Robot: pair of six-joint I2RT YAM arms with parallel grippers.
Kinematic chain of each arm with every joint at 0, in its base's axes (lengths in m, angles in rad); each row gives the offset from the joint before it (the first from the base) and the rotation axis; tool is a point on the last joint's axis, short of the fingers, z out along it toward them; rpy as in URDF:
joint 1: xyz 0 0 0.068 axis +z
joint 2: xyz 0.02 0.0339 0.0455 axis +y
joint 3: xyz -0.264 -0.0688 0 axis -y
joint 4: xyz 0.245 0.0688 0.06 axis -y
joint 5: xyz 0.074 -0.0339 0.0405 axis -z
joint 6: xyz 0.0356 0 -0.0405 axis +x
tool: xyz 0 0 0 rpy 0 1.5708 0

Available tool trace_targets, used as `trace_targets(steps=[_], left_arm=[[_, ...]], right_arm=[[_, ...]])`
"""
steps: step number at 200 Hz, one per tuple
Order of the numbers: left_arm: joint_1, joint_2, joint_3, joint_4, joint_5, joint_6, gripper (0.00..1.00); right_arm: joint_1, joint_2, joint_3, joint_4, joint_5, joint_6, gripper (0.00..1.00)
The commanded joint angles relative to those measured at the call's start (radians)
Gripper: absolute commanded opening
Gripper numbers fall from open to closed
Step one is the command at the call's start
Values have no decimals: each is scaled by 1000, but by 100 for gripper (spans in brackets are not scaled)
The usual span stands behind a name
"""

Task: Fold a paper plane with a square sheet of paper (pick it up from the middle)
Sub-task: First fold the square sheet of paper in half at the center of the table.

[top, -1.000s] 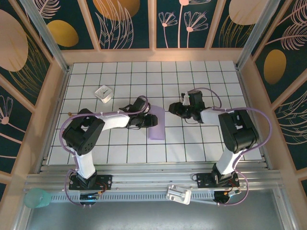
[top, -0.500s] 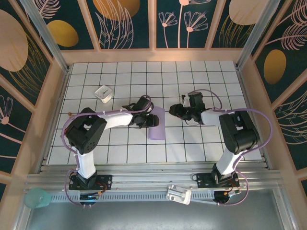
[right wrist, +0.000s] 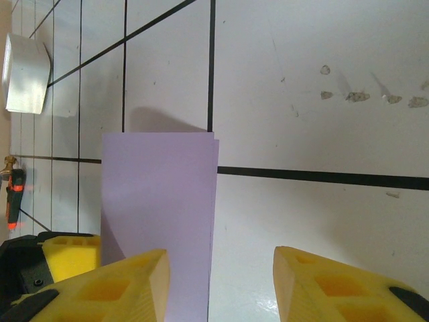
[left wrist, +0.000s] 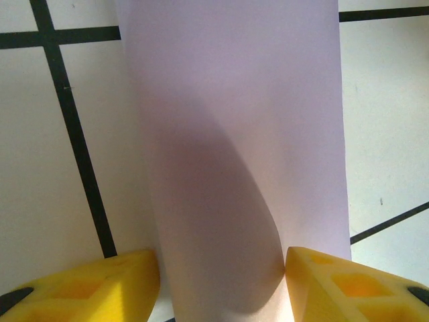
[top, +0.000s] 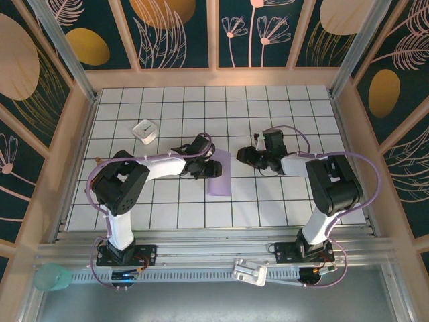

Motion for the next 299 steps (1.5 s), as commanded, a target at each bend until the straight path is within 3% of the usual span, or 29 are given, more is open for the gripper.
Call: trace_targets(steps=[1, 140, 299], left_arm=[[-17, 118, -31, 7, -3, 0, 56], [-22, 126, -42, 29, -19, -48, 55], [-22, 122, -2, -39, -8, 29, 51]], right_arm=[[-2, -33, -17, 2, 7, -5, 45], [0, -26, -18, 3, 7, -7, 45], [0, -7, -21, 8, -2, -6, 45]])
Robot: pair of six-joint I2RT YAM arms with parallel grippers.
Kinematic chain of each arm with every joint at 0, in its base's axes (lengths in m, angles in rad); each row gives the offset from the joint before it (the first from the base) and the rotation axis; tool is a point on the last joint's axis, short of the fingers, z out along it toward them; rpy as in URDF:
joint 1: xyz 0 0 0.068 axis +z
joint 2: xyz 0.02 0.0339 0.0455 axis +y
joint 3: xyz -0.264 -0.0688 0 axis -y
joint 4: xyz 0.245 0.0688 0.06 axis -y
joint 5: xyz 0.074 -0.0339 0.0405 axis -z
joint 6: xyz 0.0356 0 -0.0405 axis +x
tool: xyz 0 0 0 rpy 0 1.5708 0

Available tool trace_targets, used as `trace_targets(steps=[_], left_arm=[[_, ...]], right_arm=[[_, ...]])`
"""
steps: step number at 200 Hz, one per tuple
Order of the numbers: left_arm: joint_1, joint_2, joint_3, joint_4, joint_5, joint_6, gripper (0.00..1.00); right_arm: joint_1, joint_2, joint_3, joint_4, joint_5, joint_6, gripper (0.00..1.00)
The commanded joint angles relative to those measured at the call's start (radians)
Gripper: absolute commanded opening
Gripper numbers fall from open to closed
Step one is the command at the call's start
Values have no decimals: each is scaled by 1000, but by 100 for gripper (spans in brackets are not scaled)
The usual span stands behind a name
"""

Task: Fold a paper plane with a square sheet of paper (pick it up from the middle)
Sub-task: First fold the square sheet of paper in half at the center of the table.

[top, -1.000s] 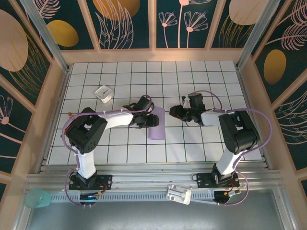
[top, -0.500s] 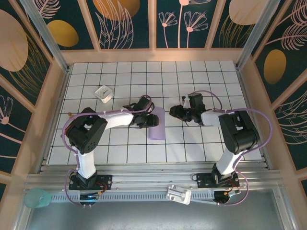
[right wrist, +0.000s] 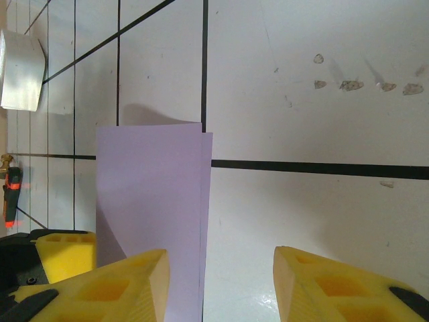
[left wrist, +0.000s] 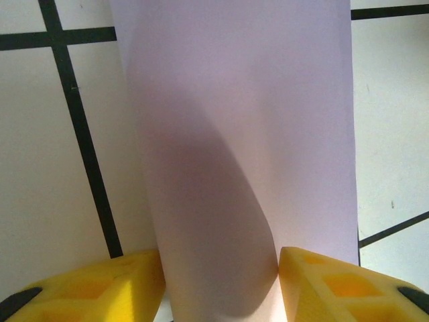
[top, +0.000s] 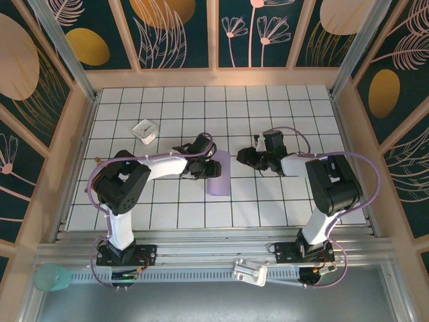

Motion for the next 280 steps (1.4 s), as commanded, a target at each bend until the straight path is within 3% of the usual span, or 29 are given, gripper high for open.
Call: trace_targets(steps=[1, 182, 280], left_arm=[[-14, 111, -26, -1, 18, 24, 51], [-14, 160, 50, -94, 2, 124, 51], [-14, 170, 54, -75, 7, 82, 52]], right_arm=[[0, -7, -16, 7, -2, -6, 45], [4, 3, -12, 4, -14, -4, 45], [4, 3, -16, 7, -16, -3, 45]])
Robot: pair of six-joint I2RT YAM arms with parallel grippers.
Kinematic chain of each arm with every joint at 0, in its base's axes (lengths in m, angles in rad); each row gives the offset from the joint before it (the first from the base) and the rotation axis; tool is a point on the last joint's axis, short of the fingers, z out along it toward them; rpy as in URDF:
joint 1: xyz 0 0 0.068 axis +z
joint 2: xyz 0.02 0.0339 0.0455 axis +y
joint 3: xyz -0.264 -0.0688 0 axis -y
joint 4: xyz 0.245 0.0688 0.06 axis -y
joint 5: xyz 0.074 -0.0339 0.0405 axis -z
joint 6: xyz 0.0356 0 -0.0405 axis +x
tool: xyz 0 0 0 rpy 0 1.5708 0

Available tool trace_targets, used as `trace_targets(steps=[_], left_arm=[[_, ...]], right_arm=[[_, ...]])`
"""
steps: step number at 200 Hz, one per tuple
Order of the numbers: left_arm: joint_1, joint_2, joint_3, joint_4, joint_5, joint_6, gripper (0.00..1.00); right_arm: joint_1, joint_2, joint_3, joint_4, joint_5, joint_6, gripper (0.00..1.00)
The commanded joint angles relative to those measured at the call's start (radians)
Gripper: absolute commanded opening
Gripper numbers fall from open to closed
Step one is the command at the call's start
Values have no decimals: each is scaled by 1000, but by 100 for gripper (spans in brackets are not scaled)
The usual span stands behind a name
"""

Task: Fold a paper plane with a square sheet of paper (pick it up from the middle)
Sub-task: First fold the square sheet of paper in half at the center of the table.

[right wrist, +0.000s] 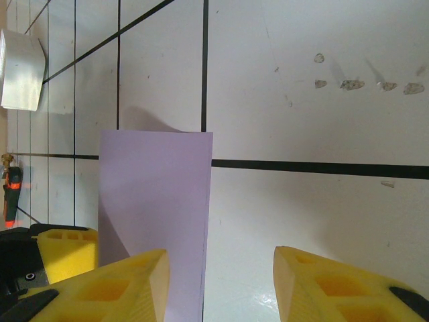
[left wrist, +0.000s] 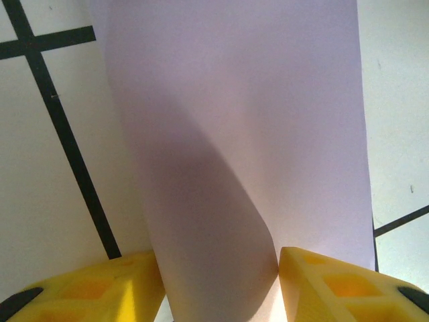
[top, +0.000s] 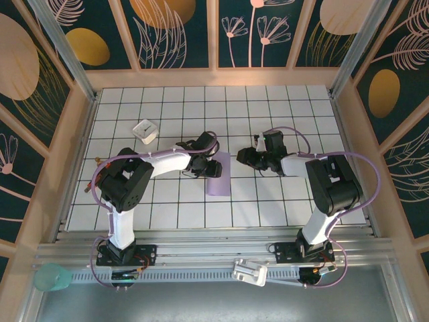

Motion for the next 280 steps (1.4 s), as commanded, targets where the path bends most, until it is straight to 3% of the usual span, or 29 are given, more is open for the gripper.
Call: trace_targets(steps=[1, 280], left_arm=[[-12, 123, -41, 54, 7, -14, 52], [-21, 155, -20, 24, -10, 21, 53]], right_arm=[[4, 3, -16, 7, -15, -3, 45], [4, 8, -18, 9, -13, -3, 45]])
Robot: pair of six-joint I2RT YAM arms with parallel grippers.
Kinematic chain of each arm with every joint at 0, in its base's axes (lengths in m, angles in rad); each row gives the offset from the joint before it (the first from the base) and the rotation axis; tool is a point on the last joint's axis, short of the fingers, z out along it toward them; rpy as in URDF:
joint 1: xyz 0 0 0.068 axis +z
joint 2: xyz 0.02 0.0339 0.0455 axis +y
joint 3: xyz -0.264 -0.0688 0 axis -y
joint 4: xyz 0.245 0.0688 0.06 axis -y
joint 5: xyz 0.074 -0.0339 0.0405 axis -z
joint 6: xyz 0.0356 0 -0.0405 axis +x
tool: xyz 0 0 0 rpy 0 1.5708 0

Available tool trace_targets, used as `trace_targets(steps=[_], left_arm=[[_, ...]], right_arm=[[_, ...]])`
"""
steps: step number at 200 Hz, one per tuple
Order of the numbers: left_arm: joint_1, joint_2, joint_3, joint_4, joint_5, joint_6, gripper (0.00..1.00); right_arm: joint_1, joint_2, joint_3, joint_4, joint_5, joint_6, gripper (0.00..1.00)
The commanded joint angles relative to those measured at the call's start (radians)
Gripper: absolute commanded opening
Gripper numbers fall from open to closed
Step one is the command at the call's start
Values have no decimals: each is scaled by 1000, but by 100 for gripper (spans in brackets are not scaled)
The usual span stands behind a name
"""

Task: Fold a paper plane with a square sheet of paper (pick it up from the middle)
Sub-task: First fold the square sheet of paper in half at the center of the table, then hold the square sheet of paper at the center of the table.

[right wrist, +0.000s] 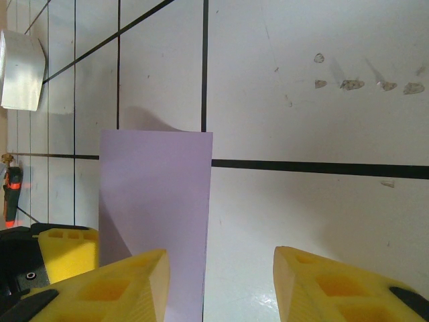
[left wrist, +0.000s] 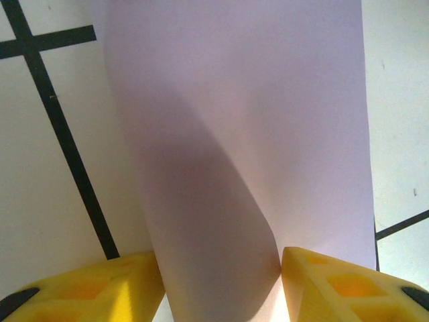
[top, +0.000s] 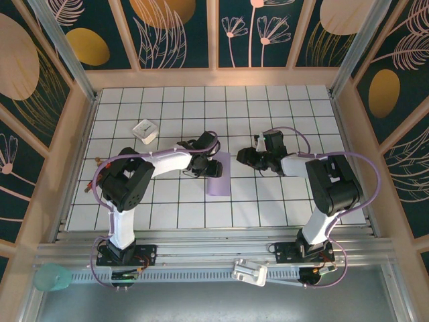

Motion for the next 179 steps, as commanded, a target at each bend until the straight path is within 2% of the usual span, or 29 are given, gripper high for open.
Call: trace_targets(steps=[1, 74, 160, 179], left_arm=[[-18, 139, -39, 45, -3, 27, 53], [-18, 139, -45, 52, -10, 16, 53], [-18, 139, -51, 59, -8, 9, 53], [-17, 139, -53, 60, -8, 9, 53]], right_arm=[[4, 8, -18, 8, -13, -3, 45], [6, 0, -18, 4, -23, -3, 44], [97, 27, -10, 23, -62, 30, 0], [120, 48, 2, 30, -62, 40, 0]])
